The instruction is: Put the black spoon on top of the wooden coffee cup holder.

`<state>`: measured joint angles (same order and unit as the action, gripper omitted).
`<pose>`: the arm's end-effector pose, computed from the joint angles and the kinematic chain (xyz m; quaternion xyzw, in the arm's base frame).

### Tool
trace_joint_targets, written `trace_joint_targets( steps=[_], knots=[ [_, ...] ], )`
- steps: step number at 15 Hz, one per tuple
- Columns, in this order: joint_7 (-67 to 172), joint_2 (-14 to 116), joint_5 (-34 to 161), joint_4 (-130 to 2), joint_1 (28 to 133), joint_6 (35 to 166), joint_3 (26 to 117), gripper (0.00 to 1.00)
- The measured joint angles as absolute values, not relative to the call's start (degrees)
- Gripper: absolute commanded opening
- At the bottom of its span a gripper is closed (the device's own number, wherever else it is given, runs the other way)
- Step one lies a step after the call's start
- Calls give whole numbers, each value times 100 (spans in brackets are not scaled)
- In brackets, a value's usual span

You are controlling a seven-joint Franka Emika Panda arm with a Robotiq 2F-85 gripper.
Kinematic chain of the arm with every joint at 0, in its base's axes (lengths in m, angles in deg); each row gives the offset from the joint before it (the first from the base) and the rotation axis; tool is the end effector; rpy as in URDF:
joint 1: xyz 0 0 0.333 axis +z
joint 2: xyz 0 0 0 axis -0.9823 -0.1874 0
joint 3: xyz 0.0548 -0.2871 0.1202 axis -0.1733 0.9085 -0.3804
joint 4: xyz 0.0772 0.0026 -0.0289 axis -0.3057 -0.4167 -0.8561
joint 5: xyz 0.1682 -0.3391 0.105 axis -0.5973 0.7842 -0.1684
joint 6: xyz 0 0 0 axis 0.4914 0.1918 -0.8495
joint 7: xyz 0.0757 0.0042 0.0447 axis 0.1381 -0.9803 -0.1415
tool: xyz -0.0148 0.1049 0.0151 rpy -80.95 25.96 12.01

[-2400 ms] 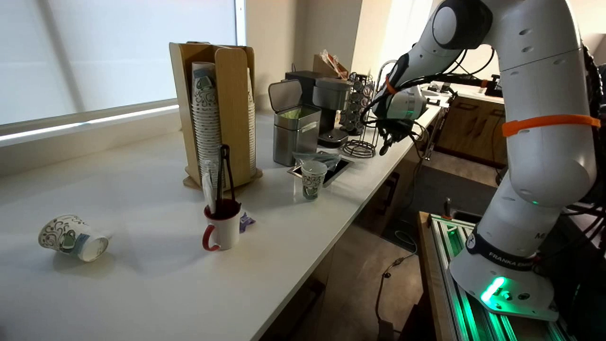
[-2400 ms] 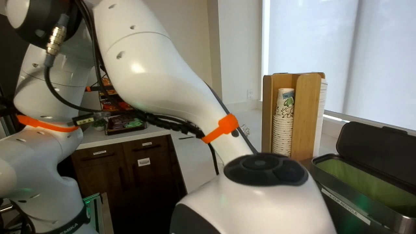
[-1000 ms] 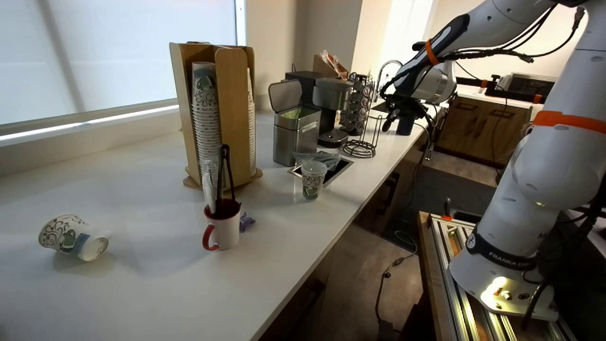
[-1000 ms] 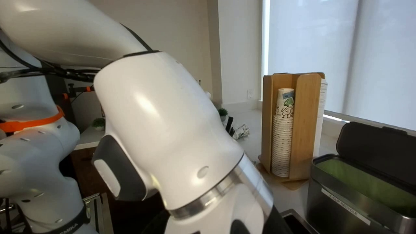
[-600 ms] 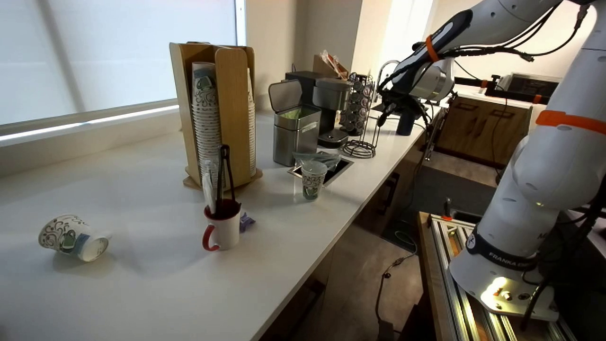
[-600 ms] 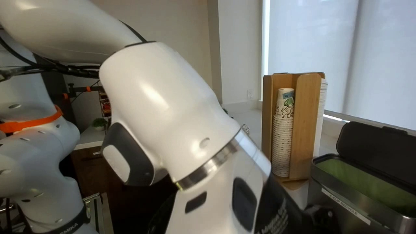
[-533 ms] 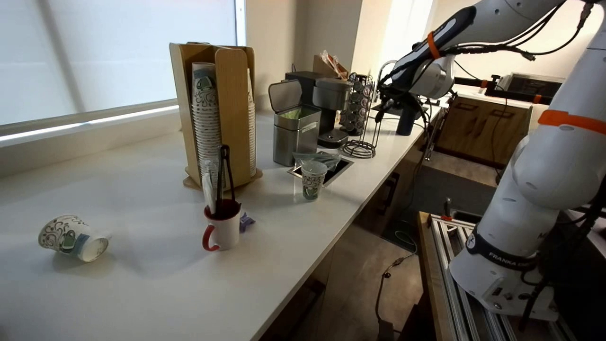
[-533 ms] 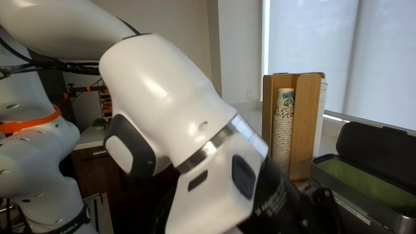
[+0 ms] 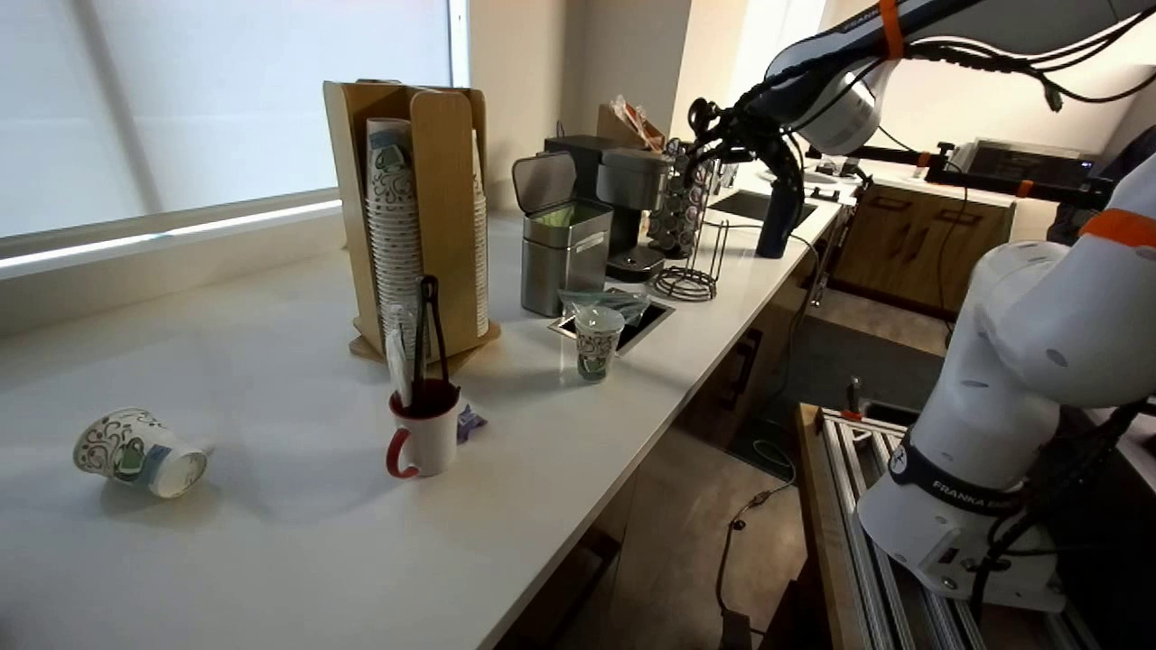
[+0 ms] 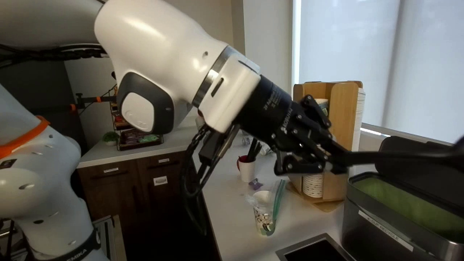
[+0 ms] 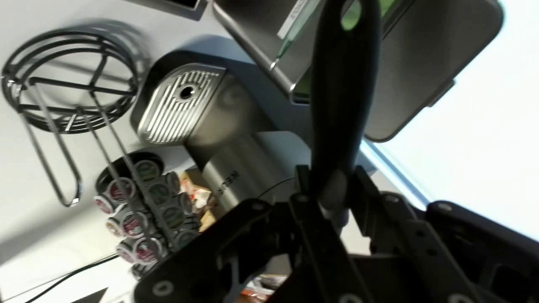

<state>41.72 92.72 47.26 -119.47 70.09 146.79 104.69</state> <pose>0.2918 -0.3594 0.4858 -0.6833 0.5661 -0.4580 0.0536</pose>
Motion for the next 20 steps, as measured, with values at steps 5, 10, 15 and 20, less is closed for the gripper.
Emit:
trace_joint_targets(
  steps=[5, 10, 15, 20],
  knots=[
    [4691, 10291, 4809, -12131, 7884, 14494, 10596, 6],
    [5365, 11160, 4747, -12080, 8509, 13750, 10477, 26],
    [5867, 11569, 4646, -12085, 9020, 13429, 10828, 26],
    [5872, 11573, 4646, -12086, 9029, 13429, 10830, 6]
  ],
)
